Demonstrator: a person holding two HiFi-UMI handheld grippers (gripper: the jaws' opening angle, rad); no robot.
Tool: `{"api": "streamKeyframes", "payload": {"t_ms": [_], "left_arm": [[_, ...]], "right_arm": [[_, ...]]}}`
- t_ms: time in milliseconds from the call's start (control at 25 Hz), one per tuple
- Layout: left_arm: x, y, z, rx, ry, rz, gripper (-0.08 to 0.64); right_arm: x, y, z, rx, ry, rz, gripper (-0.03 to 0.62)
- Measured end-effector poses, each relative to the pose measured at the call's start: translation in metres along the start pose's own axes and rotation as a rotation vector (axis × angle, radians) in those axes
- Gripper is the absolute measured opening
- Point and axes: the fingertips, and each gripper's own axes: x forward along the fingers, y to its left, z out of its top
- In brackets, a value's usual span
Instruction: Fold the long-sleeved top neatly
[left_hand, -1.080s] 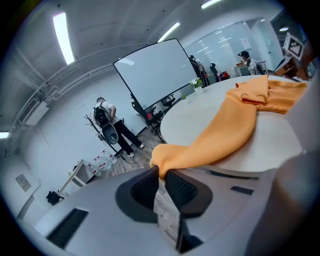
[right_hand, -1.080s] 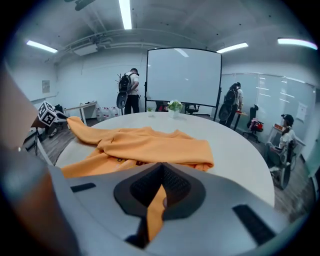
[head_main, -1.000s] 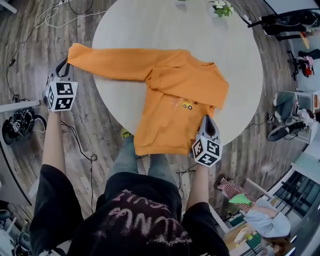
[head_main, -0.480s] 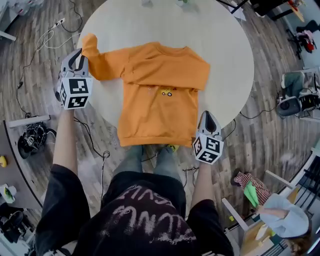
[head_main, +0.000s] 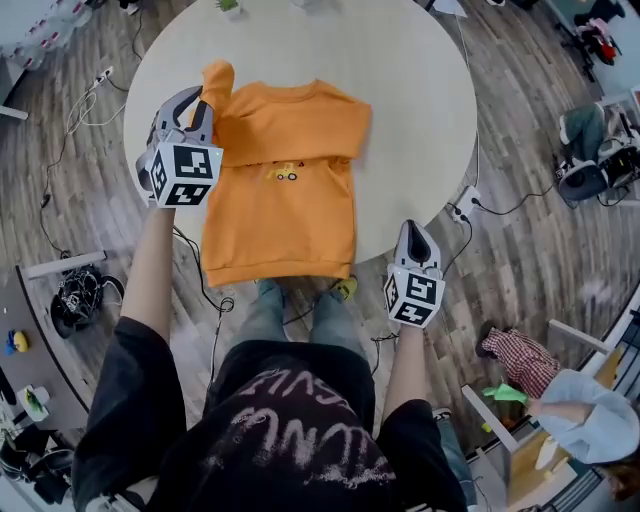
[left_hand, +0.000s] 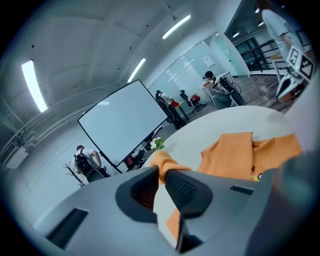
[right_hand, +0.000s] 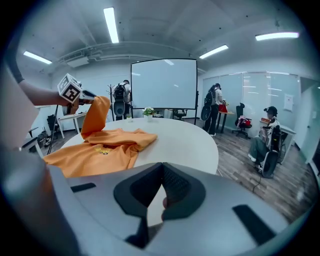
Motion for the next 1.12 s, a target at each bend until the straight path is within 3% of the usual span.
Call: {"api": "streamKeyframes", "payload": {"t_ms": [160, 280, 600, 760, 1120], "left_arm": [[0.016, -0.039, 0.030, 0.033, -0.009, -0.038, 0.048], [0.029, -0.081, 0.042, 0.102, 0.001, -0.091, 0.049], [0.051, -0.167, 0.032, 0.175, 0.087, -0.216, 0.075], [0.055, -0.188, 0.036, 0.228, 0.095, -0.228, 0.141], [0.038, -0.227, 0.065, 0.223, 0.018, -0.322, 0.161]], "right_arm": [[-0.005, -0.018, -0.005, 0.031, -0.001, -0.008, 0.005], [-0.006, -0.026, -0.009, 0.033, -0.001, -0.001, 0.005], [-0.014, -0.034, -0.025, 0.048, 0.018, 0.006, 0.005], [-0.019, -0.042, -0.035, 0.047, 0.036, 0.012, 0.005], [-0.027, -0.036, -0.045, 0.019, 0.040, 0.057, 0.005]]}}
